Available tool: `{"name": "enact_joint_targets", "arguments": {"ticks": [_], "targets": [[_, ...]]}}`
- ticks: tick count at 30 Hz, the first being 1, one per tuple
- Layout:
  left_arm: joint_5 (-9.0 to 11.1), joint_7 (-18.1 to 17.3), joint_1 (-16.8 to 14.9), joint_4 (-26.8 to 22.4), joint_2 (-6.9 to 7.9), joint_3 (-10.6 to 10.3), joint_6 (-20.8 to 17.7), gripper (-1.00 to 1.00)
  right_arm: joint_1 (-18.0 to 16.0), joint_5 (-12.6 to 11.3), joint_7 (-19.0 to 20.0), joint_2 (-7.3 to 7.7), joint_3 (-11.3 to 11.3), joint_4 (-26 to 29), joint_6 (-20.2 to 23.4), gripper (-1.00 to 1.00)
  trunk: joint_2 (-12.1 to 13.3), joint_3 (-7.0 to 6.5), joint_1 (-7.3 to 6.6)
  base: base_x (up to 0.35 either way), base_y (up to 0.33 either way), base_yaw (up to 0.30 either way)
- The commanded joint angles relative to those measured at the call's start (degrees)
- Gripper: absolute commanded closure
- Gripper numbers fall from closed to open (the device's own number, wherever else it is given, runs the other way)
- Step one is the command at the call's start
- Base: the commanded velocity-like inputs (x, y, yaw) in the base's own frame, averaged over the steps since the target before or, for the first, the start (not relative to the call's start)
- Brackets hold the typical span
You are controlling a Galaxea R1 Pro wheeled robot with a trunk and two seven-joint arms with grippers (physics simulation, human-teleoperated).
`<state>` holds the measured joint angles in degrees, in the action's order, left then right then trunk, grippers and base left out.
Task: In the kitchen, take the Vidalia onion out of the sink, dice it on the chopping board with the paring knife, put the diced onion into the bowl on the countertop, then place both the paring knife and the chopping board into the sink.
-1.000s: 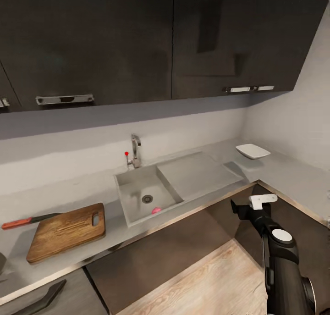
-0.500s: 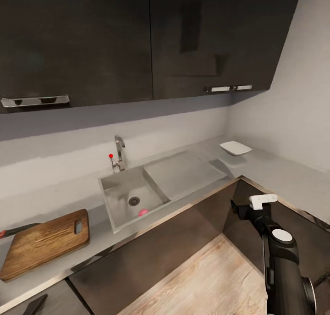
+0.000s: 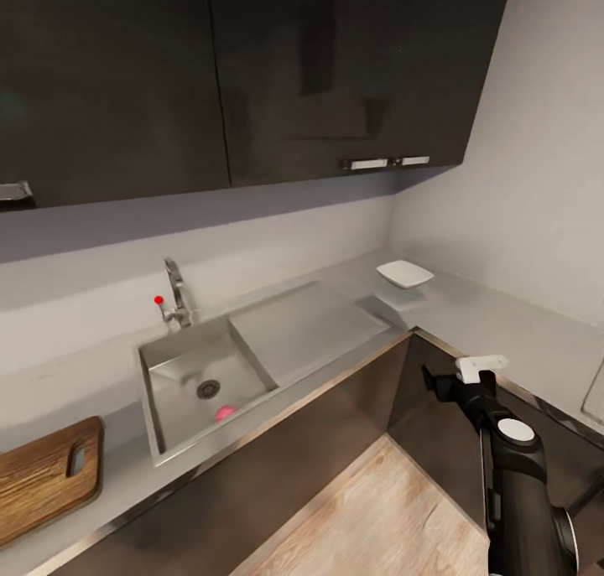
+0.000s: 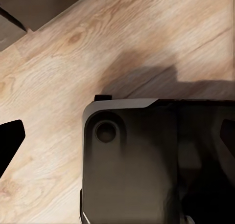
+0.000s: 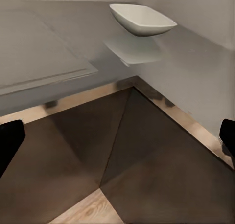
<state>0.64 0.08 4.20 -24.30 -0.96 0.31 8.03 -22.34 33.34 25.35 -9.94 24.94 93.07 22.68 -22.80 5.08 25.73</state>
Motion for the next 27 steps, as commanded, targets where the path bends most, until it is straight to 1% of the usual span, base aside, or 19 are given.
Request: {"name": "enact_joint_targets", "arguments": {"ticks": [1, 6, 10, 12, 14, 16, 18, 23, 27], "targets": [[0.07, 0.01, 0.02, -0.07, -0.01, 0.04, 0.08, -1.0, -0.07, 0.59, 0.58, -0.06, 0.1, 0.1, 0.09, -1.0, -0.12, 0.11, 0.06, 0.108, -0.06, -0.012], [0.07, 0.01, 0.02, 0.08, -0.07, 0.04, 0.09, -1.0, -0.07, 0.51, 0.62, -0.06, 0.0, 0.3, -0.02, -1.0, -0.12, 0.11, 0.06, 0.033, -0.018, -0.004], [0.07, 0.01, 0.02, 0.12, -0.36, -0.01, 0.12, -1.0, -0.07, -0.56, 0.71, -0.06, -0.22, 0.42, -0.25, -1.0, -0.12, 0.11, 0.06, 0.004, -0.002, 0.0], [0.07, 0.01, 0.02, 0.13, -0.41, -0.01, 0.13, -1.0, -0.07, -1.24, 0.65, -0.06, -1.07, 0.44, -0.35, -1.0, -0.12, 0.11, 0.06, 0.001, 0.0, 0.0], [0.07, 0.01, 0.02, 0.13, -0.43, -0.02, 0.14, -1.0, -0.07, -1.56, 0.58, -0.06, -2.45, 0.44, -0.7, -1.0, -0.12, 0.11, 0.06, 0.0, 0.0, 0.0], [0.07, 0.01, 0.02, 0.13, -0.44, 0.01, 0.13, -1.0, -0.07, -1.69, 0.39, -0.06, -3.24, 0.45, -1.05, -1.0, -0.12, 0.11, 0.06, 0.0, 0.0, 0.0], [0.07, 0.01, 0.02, 0.13, -0.44, -0.01, 0.14, -1.0, -0.07, -1.76, 0.09, -0.06, -3.57, 0.45, -1.21, -1.0, -0.12, 0.11, 0.06, 0.0, 0.0, 0.0], [0.05, 0.01, 0.02, 0.62, -0.45, 0.0, 0.12, -1.0, -0.13, -1.87, -2.24, -0.06, -4.11, 0.46, -1.42, -1.0, -0.12, 0.11, 0.06, 0.0, 0.0, 0.0], [0.02, 0.01, 0.02, 0.8, -0.45, 0.04, 0.14, -1.0, -1.57, -1.9, -6.36, -0.06, -4.25, 0.46, -0.96, -1.0, -0.12, 0.11, 0.06, 0.0, 0.0, 0.0]]}}
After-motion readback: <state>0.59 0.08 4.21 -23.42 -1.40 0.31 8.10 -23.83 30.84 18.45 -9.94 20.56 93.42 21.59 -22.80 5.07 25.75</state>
